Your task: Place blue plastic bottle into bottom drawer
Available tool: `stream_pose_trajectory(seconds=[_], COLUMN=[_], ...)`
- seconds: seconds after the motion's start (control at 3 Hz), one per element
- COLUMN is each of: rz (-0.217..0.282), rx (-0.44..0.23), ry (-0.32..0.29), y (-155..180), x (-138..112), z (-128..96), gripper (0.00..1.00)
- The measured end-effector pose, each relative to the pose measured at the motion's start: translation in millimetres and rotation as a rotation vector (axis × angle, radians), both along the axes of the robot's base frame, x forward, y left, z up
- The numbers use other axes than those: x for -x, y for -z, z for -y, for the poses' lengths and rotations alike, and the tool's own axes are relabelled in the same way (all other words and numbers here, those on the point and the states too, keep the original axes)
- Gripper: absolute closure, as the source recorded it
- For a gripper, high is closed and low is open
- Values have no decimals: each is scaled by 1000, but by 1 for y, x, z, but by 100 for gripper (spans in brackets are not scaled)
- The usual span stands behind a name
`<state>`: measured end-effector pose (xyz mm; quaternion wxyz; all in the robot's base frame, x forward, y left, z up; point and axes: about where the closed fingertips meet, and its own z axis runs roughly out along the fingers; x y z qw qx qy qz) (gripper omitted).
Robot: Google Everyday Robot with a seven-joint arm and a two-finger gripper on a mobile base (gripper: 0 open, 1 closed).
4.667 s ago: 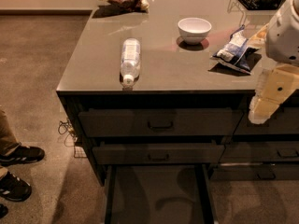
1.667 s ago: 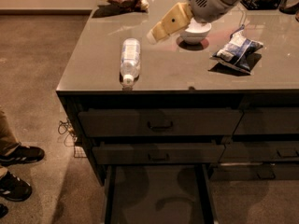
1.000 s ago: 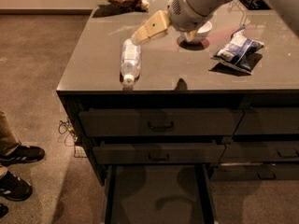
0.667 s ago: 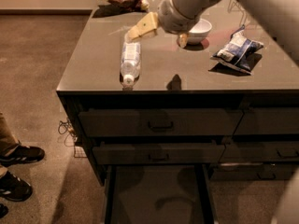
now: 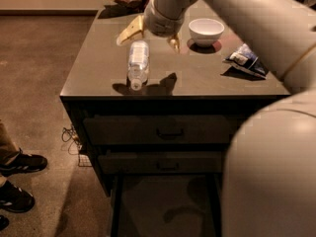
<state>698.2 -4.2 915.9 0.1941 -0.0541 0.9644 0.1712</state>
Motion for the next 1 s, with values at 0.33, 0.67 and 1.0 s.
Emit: stream_pose_trajectory(seconds=[0.33,0.67,1.0], rz=[-47,-89,-126], rx=[36,71,86], ry=[8,9,12], y=[13,25,35], x=[-8,-11,-10], z=[-20,-33,-40], gripper=[0,0,0])
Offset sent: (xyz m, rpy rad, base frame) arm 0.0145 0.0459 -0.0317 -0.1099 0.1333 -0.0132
